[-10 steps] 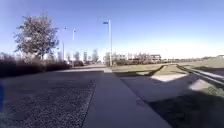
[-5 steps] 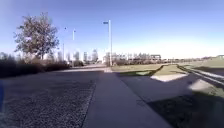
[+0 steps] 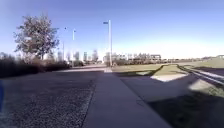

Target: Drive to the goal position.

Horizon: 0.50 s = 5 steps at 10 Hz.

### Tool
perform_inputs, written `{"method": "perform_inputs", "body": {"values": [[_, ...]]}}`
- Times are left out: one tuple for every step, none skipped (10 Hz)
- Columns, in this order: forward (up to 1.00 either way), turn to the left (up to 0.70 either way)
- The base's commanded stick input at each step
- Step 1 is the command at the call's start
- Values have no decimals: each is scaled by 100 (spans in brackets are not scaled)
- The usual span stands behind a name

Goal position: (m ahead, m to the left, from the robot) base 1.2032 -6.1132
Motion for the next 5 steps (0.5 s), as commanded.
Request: {"method": "perform_inputs", "body": {"values": [[70,0],[70,0],[70,0],[70,0],[70,0]]}}
